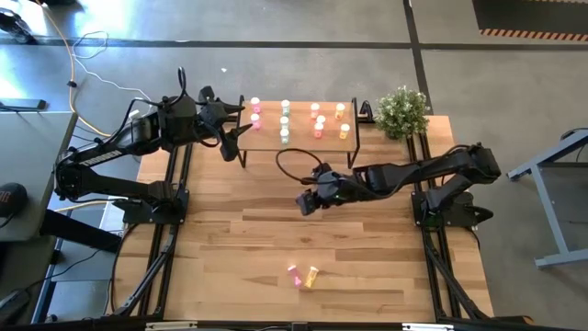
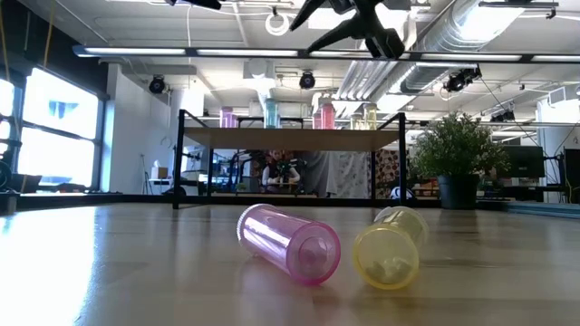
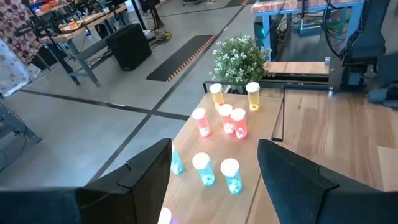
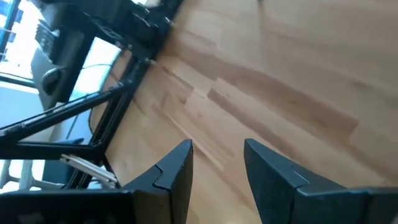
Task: Pick and place medicine bottles onto shelf by color
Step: Adjust the orange pill bottle on the shelf
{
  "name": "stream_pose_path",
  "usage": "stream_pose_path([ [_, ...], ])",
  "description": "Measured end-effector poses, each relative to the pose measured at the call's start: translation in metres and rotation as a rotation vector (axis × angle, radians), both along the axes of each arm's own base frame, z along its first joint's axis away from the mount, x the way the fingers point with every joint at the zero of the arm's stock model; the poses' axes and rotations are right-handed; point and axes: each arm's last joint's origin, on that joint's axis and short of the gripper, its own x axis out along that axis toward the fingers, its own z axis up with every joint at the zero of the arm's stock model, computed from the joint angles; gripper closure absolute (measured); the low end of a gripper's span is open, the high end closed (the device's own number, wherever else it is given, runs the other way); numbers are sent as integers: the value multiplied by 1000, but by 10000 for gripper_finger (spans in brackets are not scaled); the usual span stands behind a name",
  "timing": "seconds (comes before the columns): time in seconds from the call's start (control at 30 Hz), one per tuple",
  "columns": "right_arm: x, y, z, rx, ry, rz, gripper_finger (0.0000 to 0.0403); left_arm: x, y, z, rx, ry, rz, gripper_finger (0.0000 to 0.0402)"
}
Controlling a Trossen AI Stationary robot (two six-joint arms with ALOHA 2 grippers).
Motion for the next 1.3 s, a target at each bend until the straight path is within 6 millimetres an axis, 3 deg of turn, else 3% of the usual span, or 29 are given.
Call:
stream_pose_path([
  [0.17,-14,-14,21,-126,-45,-10,270,0,0,0,-5,-3,5,174],
  [0.43,-41,-66,56,-293,-113,-130,270,0,0,0,-18,-10,7,174],
  [0.77,-60,-136,80,-435,-224,-208,270,0,-1,-1,23,29,-42,174],
  [1.0,-70,-171,91,-646,-236,-199,270,-2,4,-1,42,44,-22,174],
  [1.3,-86,-203,150,-862,-91,-145,270,-10,17,-1,-10,3,76,174],
])
